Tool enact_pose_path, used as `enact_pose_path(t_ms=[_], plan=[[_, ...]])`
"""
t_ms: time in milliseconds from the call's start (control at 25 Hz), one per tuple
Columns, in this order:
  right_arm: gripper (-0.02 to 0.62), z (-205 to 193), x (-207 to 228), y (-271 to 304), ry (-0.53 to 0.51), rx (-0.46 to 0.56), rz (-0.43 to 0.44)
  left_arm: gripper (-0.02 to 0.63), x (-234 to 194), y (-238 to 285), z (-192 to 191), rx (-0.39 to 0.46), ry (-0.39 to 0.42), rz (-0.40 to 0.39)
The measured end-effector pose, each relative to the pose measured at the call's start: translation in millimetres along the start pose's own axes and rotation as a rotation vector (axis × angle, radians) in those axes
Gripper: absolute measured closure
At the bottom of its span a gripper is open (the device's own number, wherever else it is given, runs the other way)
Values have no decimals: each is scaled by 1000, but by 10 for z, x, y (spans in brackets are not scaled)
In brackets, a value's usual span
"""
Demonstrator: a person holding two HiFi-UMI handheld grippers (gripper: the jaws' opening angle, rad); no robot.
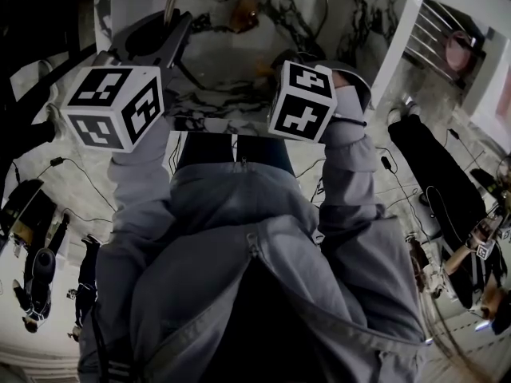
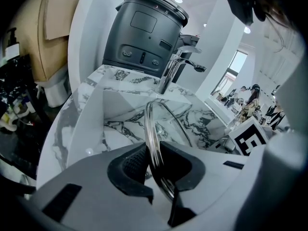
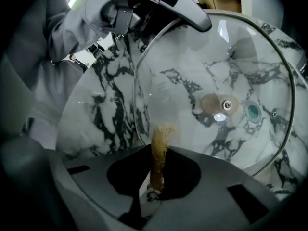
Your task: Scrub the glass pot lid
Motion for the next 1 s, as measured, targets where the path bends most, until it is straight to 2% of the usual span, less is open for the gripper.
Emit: enact_pose_path(t_ms=[120, 280, 680, 1000], plan=[[541, 90, -127, -118, -17, 48, 22, 528, -28, 2, -26, -8, -8, 0], [541, 161, -290, -371, -40, 85, 4, 528, -26, -30, -7, -20, -15, 3], [541, 169, -695, -1295, -43, 139, -147, 531, 169, -250, 182, -66, 34, 11], [541, 146, -1002, -1914, -95, 187, -252, 531, 325, -408, 281, -94, 74, 38]])
Point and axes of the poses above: the fingertips, and each gripper's own axes: y forward along the fingers, x to its right, z out of its top, the point moved 5 cm from there along -y, backward along the fingers, and after that the axes turned 14 degrees about z, right-handed, at the moved point
